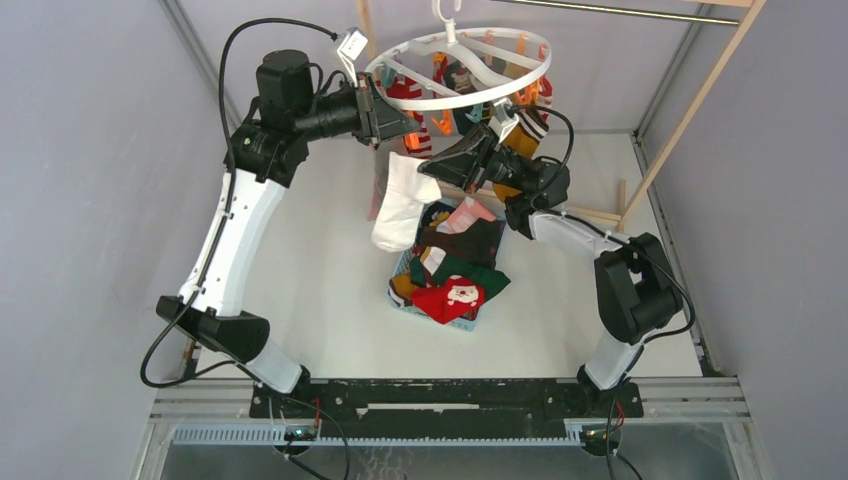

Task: Clip the socks to the hanger
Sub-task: Clamp the sock onto the hanger.

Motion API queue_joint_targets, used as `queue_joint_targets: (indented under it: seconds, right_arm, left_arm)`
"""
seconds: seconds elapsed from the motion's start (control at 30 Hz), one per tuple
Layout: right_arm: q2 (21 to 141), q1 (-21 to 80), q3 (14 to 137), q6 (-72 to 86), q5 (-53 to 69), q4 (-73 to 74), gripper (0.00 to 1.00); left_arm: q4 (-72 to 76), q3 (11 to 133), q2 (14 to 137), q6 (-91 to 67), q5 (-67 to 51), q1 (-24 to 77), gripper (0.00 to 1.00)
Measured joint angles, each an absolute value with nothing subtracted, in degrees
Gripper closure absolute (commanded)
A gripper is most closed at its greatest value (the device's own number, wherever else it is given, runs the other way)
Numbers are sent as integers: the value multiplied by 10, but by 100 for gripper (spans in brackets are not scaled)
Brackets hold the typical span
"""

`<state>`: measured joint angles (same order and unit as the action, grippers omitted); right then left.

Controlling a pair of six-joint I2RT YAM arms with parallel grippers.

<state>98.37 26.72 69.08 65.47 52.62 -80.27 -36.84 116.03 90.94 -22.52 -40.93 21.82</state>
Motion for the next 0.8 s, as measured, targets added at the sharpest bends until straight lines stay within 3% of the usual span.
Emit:
queue_joint_targets:
  seconds: [0.8]
  right_arm:
    - [995, 259, 662, 664, 442, -823, 100]
  left_arm:
    - [-369, 1160, 909, -225, -433, 216, 100]
